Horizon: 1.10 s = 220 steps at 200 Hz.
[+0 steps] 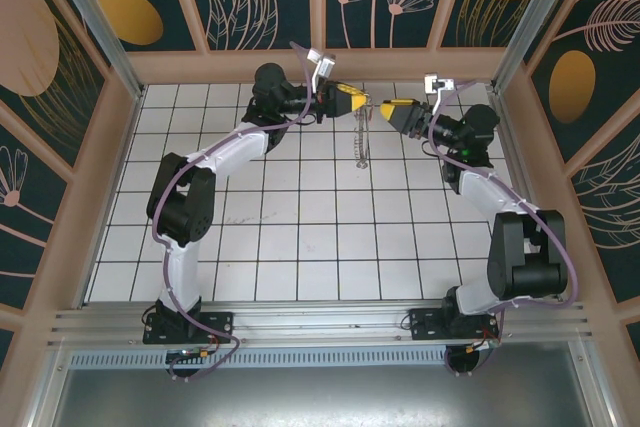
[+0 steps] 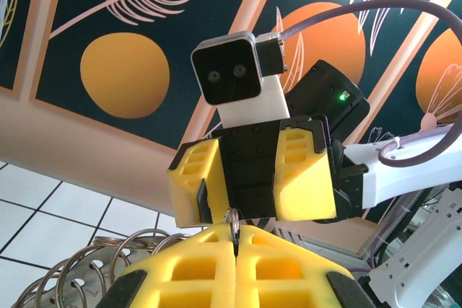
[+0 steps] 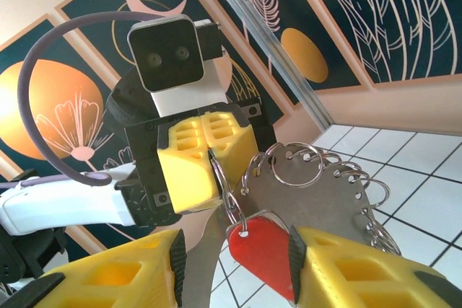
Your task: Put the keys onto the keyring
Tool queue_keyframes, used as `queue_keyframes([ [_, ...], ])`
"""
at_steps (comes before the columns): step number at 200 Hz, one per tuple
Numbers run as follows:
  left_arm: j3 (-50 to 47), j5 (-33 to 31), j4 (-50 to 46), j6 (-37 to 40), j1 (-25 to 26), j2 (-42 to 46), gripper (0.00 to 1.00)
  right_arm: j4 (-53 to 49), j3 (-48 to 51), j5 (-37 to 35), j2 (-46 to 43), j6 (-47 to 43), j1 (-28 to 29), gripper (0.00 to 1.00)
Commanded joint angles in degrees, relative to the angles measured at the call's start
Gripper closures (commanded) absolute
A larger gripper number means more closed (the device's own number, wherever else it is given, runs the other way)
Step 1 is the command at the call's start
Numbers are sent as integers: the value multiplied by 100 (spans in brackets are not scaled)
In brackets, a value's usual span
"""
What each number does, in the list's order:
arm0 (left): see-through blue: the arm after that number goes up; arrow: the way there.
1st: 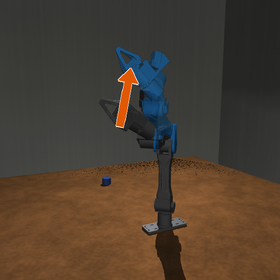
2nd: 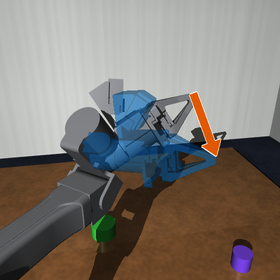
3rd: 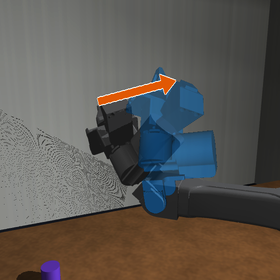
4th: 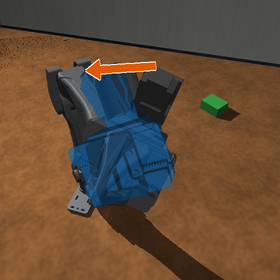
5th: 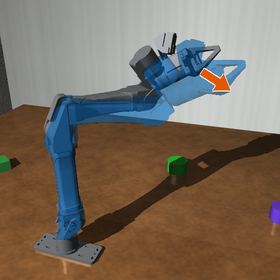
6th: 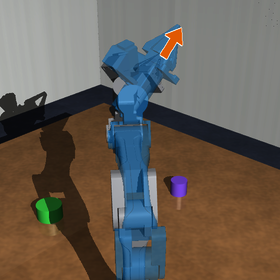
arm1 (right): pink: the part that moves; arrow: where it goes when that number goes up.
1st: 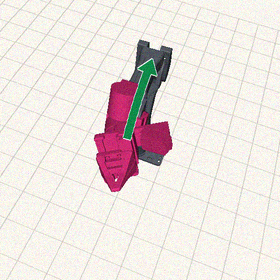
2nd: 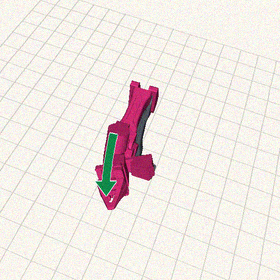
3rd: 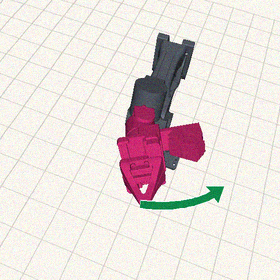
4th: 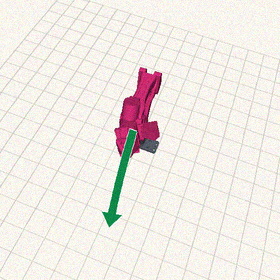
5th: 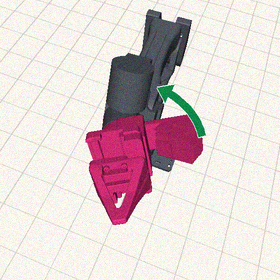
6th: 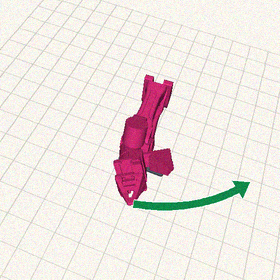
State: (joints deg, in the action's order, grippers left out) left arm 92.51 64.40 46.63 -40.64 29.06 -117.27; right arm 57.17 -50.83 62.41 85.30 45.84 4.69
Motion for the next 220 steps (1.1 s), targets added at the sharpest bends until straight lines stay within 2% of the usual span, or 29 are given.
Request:
queue_keyframes([
  [1, -38, 2, 474, -165, 38, 255, 100, 576, -116, 28, 164, 210, 68, 58],
  [107, -11, 29, 505, -199, 81, 187, 100, 721, -276, 25, 346, 251, 211, 64],
  [132, -13, 56, 503, -207, 91, 184, 100, 771, -299, 19, 379, 293, 218, 73],
  [157, -8, 64, 505, -225, 97, 163, 100, 818, -300, 54, 382, 327, 219, 100],
  [220, -91, -238, 827, -395, 98, 275, 100, 502, -30, 58, 111, 101, 252, 100],
])
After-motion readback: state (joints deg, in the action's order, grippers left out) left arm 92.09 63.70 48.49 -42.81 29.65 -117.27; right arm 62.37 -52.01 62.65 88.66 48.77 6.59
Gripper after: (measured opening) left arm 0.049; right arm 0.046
